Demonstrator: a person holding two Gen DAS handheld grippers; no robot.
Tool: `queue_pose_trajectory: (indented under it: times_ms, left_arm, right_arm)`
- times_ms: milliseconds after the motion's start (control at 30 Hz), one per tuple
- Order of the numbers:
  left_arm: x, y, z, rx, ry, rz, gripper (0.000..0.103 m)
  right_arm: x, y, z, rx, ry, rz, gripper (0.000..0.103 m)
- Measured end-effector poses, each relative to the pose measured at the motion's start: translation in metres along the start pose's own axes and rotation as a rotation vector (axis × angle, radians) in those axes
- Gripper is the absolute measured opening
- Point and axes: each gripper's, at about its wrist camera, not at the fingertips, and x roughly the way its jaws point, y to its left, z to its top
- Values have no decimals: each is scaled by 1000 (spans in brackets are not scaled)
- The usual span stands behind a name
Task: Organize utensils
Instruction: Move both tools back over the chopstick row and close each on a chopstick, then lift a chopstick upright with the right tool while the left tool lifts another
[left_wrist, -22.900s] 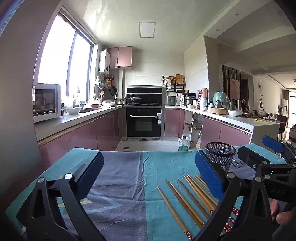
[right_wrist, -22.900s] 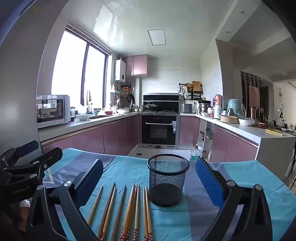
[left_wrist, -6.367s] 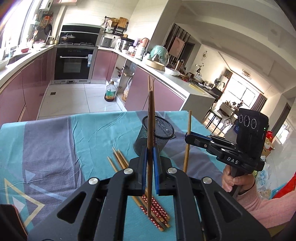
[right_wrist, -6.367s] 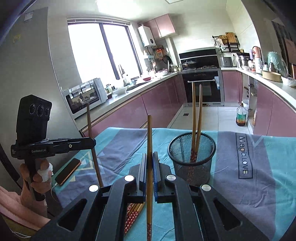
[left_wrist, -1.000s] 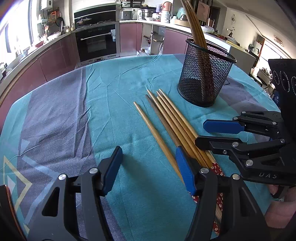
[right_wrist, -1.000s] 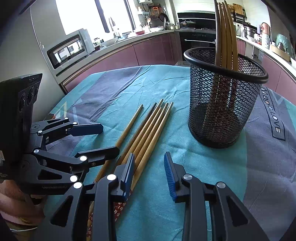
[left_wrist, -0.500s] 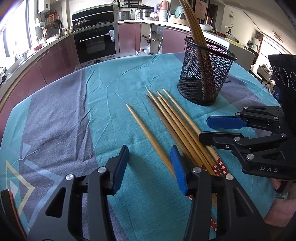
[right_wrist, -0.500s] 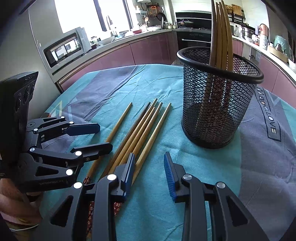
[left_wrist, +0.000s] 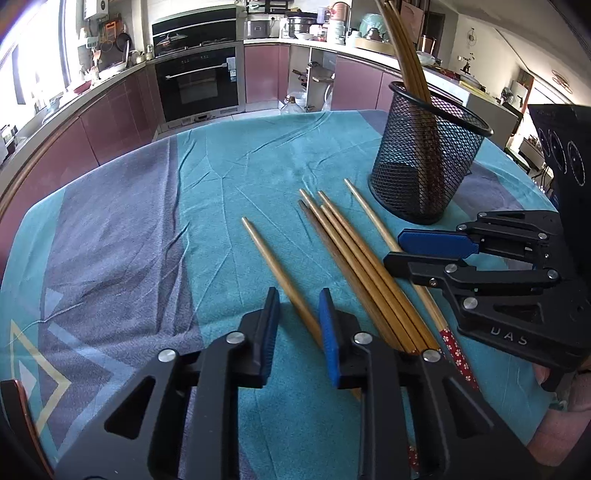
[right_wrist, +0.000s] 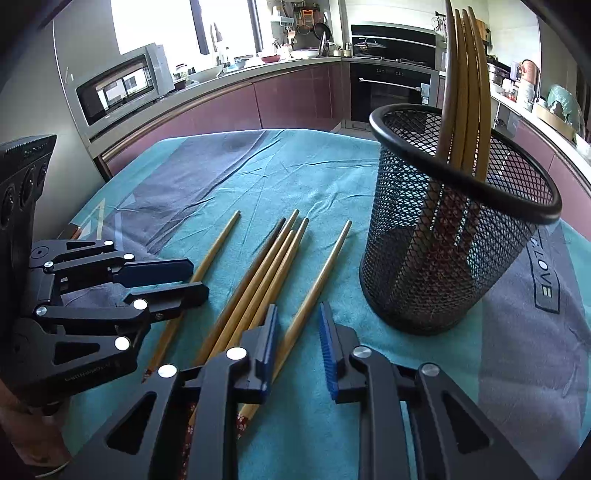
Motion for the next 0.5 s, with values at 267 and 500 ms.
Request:
queue_pose_trajectory:
  times_ms: [267,500]
  left_arm:
    - [5,5,3,-22,4,0,18]
    - [5,7,3,-64,-5,6,12]
  right_arm:
    - [-1,-10,1,35,-5,9,5]
    - [-5,-14,-1,55,-16,36,5]
